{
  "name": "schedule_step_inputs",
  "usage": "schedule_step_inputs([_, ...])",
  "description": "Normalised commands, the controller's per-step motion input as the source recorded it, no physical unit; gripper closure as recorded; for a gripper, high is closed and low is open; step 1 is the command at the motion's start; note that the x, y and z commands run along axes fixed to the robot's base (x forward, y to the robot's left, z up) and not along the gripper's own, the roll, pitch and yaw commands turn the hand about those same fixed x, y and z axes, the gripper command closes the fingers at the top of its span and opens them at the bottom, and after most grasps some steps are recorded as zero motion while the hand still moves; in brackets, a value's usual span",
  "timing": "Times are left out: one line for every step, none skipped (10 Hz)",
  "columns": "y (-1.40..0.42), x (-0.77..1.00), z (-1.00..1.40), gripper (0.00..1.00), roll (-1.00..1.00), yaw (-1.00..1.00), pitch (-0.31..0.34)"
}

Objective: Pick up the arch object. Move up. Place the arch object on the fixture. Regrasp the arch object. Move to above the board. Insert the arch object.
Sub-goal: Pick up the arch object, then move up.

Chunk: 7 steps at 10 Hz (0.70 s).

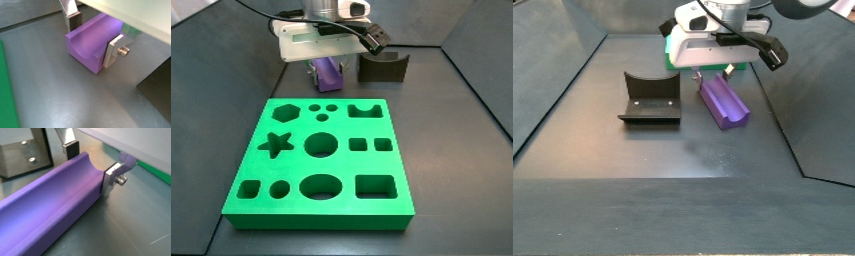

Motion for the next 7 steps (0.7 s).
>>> schedule_step_inputs([0.00, 0.00, 0.00, 1.00, 0.00, 0.00, 0.000])
schedule_step_inputs([0.00, 0.00, 0.00, 1.00, 0.00, 0.00, 0.000])
schedule_step_inputs([0.00, 0.00, 0.00, 1.00, 0.00, 0.00, 0.000])
schedule_step_inputs([0.00, 0.00, 0.00, 1.00, 0.00, 0.00, 0.000])
schedule_step_inputs([0.00, 0.00, 0.83, 1.00, 0.00, 0.00, 0.000])
schedule_step_inputs([-0.03, -0.05, 0.79, 1.00, 0.00, -0.03, 0.008])
schedule_step_inputs([-0.02, -0.06, 0.74, 1.00, -0.01, -0.02, 0.002])
